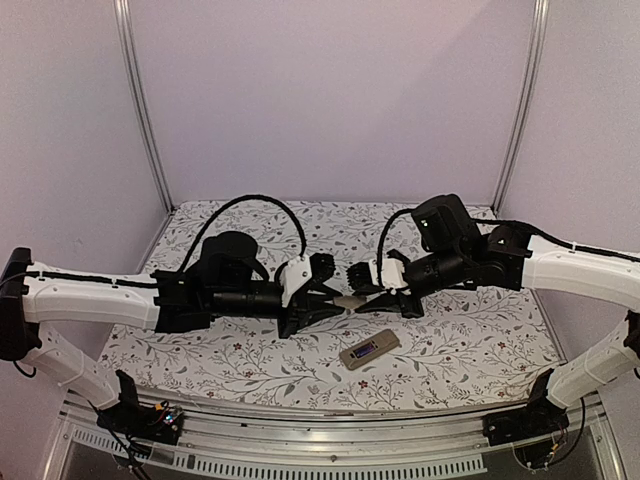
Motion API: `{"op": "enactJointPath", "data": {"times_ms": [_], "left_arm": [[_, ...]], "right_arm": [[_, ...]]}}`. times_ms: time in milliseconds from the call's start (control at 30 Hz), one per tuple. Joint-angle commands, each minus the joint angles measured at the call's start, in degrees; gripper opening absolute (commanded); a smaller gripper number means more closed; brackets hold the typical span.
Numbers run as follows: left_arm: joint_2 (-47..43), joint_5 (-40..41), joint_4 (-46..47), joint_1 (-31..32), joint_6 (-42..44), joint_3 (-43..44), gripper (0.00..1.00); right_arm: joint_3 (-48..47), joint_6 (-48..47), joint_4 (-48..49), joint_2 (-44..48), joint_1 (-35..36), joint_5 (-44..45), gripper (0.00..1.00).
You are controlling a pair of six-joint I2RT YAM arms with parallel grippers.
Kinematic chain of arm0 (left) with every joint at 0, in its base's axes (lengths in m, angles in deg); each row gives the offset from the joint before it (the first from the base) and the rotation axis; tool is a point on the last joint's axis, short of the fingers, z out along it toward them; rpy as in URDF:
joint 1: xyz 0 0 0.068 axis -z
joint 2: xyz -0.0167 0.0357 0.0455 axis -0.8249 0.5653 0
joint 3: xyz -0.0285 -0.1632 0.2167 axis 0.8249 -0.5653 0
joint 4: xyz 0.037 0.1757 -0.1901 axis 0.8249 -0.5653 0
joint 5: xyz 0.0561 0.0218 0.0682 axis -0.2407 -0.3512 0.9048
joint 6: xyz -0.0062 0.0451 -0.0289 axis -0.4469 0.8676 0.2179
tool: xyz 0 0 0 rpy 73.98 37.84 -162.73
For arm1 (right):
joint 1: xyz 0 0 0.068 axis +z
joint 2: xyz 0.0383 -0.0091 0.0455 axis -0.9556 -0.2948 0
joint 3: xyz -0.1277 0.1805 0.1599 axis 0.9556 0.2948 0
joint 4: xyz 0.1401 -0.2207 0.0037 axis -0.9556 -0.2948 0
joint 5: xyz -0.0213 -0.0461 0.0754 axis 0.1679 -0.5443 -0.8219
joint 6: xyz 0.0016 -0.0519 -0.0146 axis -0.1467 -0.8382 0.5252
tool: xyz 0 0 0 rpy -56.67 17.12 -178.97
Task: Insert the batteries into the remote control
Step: Pass from the right arm to the left, then move the remote control without the battery cover to the center of the board.
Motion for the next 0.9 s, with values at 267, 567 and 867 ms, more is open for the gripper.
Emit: {"op": "enactJointPath", "data": {"times_ms": [267, 567, 867], "left_arm": [[0.8, 1.2, -2.0, -0.3, -1.5, 1.3, 0.07], [-2.6, 7.1, 0.1, -0.5, -9.1, -5.7, 0.04], [-11.4, 13.9, 1.9, -1.2, -16.6, -16.1, 0.06]], "right_arm": [[0.0, 1.2, 1.4, 0.3, 0.2, 1.0, 0.29], [5.2, -0.7, 1.0, 0.4, -4.6, -0.3, 0.84], [4.3, -7.9, -3.5, -14.8, -6.7, 4.4, 0.84]]}}
